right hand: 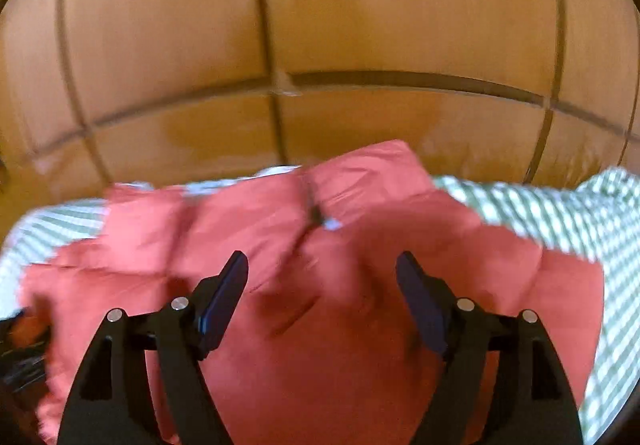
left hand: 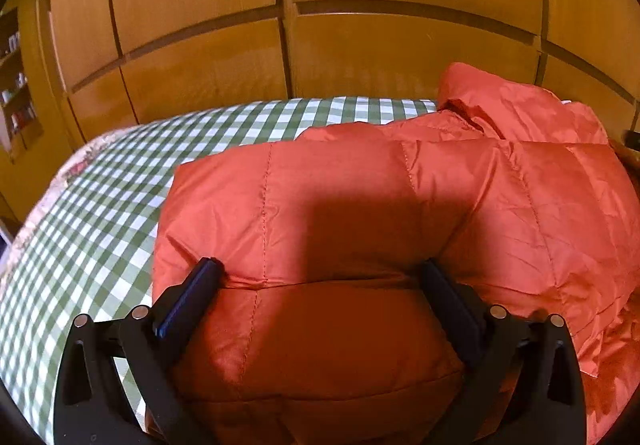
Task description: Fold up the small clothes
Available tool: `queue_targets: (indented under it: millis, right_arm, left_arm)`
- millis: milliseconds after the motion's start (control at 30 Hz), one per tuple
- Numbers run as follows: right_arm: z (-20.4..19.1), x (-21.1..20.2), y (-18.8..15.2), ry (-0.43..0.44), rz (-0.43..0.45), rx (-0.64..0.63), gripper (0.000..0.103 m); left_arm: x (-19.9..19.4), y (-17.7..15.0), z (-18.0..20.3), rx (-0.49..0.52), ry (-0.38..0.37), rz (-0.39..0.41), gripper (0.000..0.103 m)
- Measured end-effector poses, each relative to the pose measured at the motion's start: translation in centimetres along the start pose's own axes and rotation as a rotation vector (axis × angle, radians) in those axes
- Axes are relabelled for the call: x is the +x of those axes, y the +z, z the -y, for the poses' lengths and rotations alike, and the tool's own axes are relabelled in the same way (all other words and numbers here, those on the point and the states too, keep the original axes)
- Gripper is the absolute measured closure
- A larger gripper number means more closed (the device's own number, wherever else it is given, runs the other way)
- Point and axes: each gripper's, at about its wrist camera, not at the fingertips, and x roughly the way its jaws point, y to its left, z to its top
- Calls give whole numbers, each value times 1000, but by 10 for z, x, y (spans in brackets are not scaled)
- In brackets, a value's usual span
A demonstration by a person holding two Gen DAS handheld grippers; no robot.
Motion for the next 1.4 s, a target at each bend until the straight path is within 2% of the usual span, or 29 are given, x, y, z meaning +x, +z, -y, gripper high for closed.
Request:
queue_targets:
  millis: [133, 233, 267, 300, 400, 467, 600, 700, 833, 900, 933, 1000, 1033, 1067, 1133, 1200, 1233, 1267, 1333, 1400]
  right_arm:
    - [12, 52, 14, -147, -84, -7, 29]
    - [27, 68, 12, -142, -120, 27, 28]
    - [32, 67, 11, -136, -118, 46, 34]
    - [38, 66, 10, -145, -114, 64, 54]
    - [63, 59, 9, -132, -88, 156, 84]
    - [74, 43, 8, -120, -47, 191, 88]
    - [76, -22, 6, 59, 123, 190, 90]
    - [52, -71, 0, 195, 220, 123, 90]
    - [14, -120, -21, 403, 287, 4, 90]
    - [-9, -127, -44, 468, 253, -79, 88]
    - [-17, -124, -54, 483, 224, -110, 82]
    - [-34, -114, -80, 488, 126, -161, 62]
    - [-41, -103, -93, 464, 56, -175, 48]
    - [-44, -92, -104, 438, -16, -175, 44]
    - [-36, -79, -114, 431, -97, -134, 43]
    - [-18, -90, -113, 458, -87, -64, 30]
    - [-7, -100, -113, 469, -67, -18, 16]
    - [2, -109, -115, 476, -47, 8, 11]
    - [16, -116, -122, 465, -19, 40, 11]
    - [35, -128, -131, 427, 31, 91, 11]
  left_arm:
    - [1, -1, -4, -26, -28, -4, 3]
    - [2, -1, -5, -33, -36, -4, 3]
    - [3, -2, -6, -36, -41, -4, 3]
    - [3, -2, -7, -42, -47, -5, 3]
    - [3, -2, -7, -47, -54, -7, 3]
    - [4, -3, -8, -48, -56, -7, 3]
    - [4, -3, -9, -48, -56, -8, 3]
    - [4, -3, -9, -48, -55, -9, 3]
    - [4, -2, -10, -48, -56, -12, 3]
    - [4, -2, -10, -46, -54, -12, 3]
    - [4, -2, -10, -45, -53, -14, 3]
    - [4, -1, -11, -43, -51, -21, 3]
    - [4, -1, -10, -40, -49, -27, 3]
    - [4, 0, -10, -35, -48, -38, 3]
    - [2, 1, -10, -28, -55, -61, 3]
    - [-6, 2, -12, -20, -85, -91, 3]
    - [-14, 4, -14, -21, -113, -105, 3]
    - [-18, 5, -15, -27, -129, -110, 3]
    - [-38, 11, -20, -80, -203, -86, 3]
    - [-61, 19, -23, -164, -302, -22, 3]
